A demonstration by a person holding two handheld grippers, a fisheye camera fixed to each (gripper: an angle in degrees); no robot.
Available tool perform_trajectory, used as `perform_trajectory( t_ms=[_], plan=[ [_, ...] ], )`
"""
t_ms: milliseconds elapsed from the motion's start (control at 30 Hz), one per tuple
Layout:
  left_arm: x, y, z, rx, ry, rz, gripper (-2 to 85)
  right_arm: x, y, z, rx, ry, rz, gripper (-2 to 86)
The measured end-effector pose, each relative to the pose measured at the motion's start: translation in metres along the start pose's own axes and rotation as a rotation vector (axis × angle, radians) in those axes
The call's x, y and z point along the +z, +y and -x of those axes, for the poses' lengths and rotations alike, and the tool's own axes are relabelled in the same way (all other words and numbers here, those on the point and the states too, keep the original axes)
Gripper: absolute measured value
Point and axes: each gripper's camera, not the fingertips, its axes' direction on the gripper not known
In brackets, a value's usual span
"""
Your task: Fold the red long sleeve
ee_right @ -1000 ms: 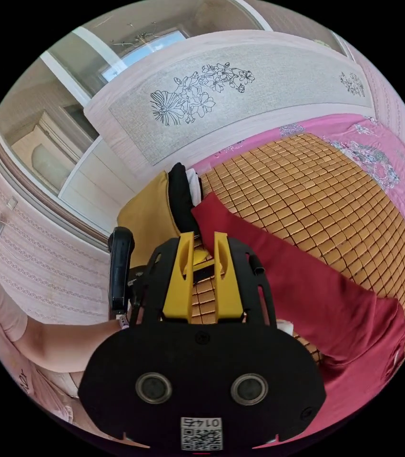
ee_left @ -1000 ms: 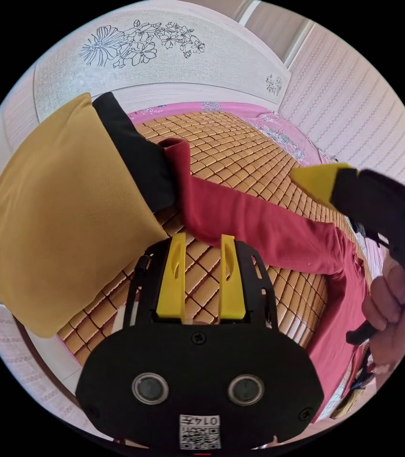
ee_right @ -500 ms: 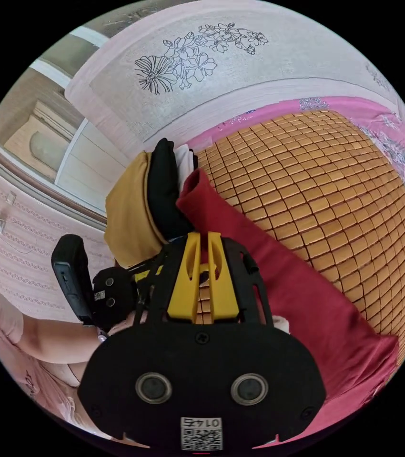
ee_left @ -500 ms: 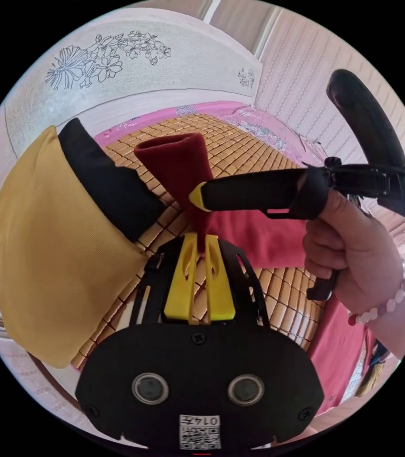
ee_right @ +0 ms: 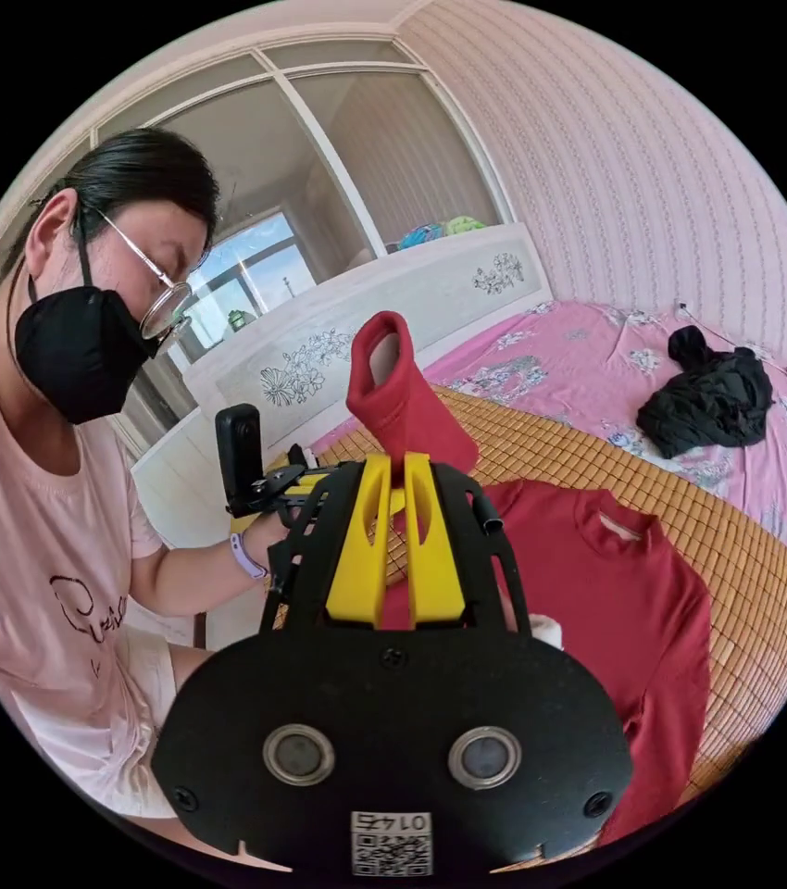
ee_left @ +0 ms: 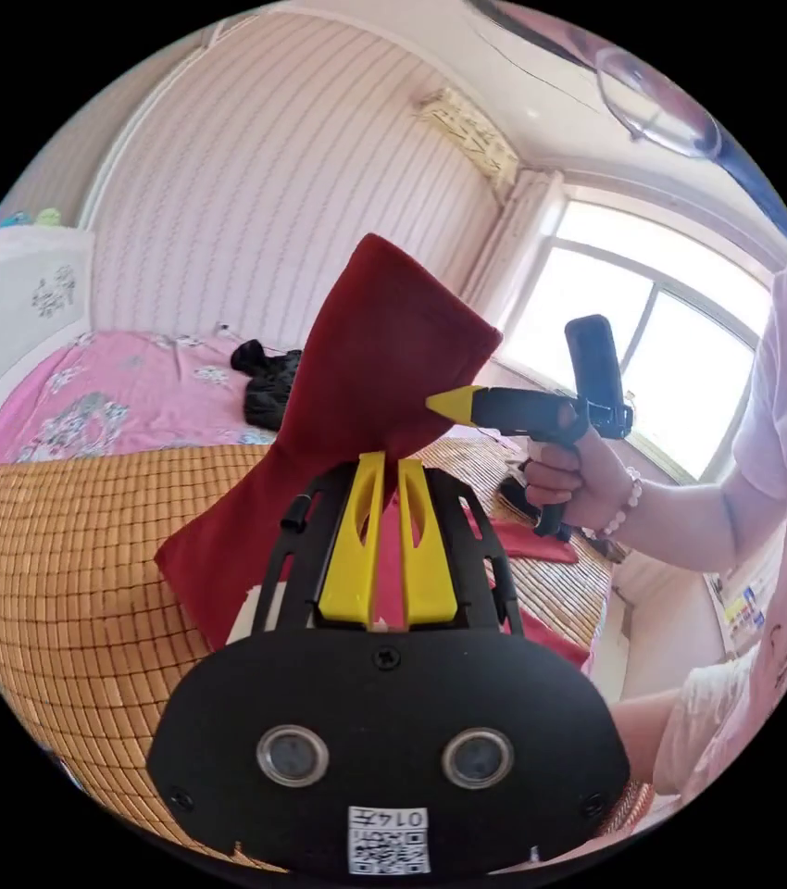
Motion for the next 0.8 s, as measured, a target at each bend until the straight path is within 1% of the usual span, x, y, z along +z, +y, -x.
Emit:
perform_trajectory(
  t_ms=[67,133,233,333,400,433,500,567,600,633,667,700,733,767,800],
  plan=[
    [0.031,0.004,-0.033,0.094,0.081,0.063,0.1,-0.033,0.029,-0.005,0.098,0.071,0.047,1.2],
    [0.07,0.017,-0.067,0.153,0.175,0.175,0.3,-0.056,0.057,-0.007,0.188,0.136,0.103,1.0],
    [0.11,0.039,-0.092,0.108,0.295,0.303,0.6,-0.08,0.096,-0.006,0.32,0.201,0.152,0.8],
    [0.141,0.068,-0.104,0.054,0.375,0.4,1.6,-0.09,0.128,-0.008,0.428,0.196,0.179,0.6],
    [0.156,0.087,-0.104,0.011,0.381,0.478,2.6,-0.088,0.156,-0.01,0.517,0.161,0.224,0.5],
    [0.164,0.099,-0.102,-0.008,0.36,0.533,3.3,-0.087,0.164,-0.01,0.544,0.153,0.247,0.4],
    [0.17,0.112,-0.094,-0.03,0.317,0.6,3.8,-0.081,0.197,-0.013,0.683,0.142,0.407,0.1],
    [0.166,0.118,-0.081,-0.042,0.288,0.604,3.9,-0.08,0.212,-0.008,0.711,0.105,0.522,0.1],
    [0.161,0.119,-0.07,-0.046,0.245,0.589,3.9,-0.081,0.21,-0.003,0.674,0.101,0.568,0.2],
    [0.157,0.118,-0.056,-0.045,0.187,0.581,3.9,-0.082,0.206,-0.001,0.641,0.109,0.577,0.2],
    [0.155,0.117,-0.049,-0.043,0.155,0.579,3.9,-0.083,0.192,0.001,0.56,0.127,0.575,0.5],
    [0.153,0.115,-0.034,-0.037,0.084,0.572,3.9,-0.083,0.172,-0.002,0.472,0.156,0.54,0.9],
    [0.152,0.112,-0.019,-0.034,0.003,0.567,4.1,-0.082,0.162,-0.006,0.429,0.175,0.514,1.1],
    [0.153,0.111,-0.013,-0.034,-0.037,0.566,4.2,-0.075,0.139,-0.016,0.346,0.202,0.448,2.1],
    [0.155,0.107,0.001,-0.039,-0.12,0.556,4.6,-0.063,0.116,-0.031,0.271,0.211,0.386,3.5]
  ],
)
